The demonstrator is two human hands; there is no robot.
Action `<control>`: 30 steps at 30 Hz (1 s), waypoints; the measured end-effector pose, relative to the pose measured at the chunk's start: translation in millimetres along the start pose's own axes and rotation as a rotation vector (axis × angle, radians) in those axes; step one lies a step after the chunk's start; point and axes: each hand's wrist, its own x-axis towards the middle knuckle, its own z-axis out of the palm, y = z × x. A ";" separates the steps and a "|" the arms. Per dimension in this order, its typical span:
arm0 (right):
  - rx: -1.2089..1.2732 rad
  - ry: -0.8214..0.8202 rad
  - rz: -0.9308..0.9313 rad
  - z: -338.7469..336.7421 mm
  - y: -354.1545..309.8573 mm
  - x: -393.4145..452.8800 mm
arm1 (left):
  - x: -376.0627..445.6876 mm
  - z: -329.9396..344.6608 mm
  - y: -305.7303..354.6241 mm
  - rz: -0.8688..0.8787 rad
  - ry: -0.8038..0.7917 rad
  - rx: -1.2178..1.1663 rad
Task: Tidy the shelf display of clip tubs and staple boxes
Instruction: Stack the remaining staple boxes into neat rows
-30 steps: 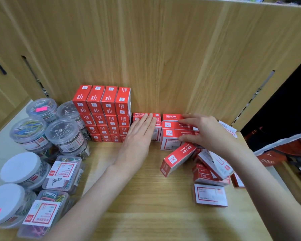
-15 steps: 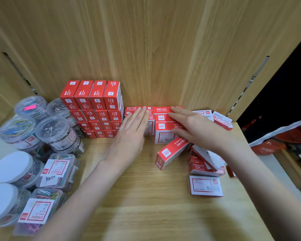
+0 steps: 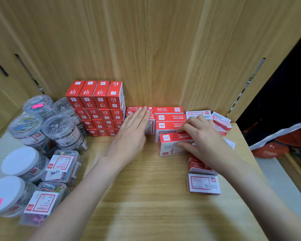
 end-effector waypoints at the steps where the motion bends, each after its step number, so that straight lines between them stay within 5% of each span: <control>1: 0.012 0.004 0.018 0.3 -0.8 0.7 | -0.3 -0.2 0.3 -0.003 0.000 -0.007; 15: -0.317 -0.235 0.067 7.9 -6.2 14.3 | 0.4 -3.0 0.8 0.020 -0.003 -0.064; 30: -0.150 -0.234 0.064 12.6 -14.0 18.1 | 3.0 -4.4 3.3 0.093 -0.035 0.083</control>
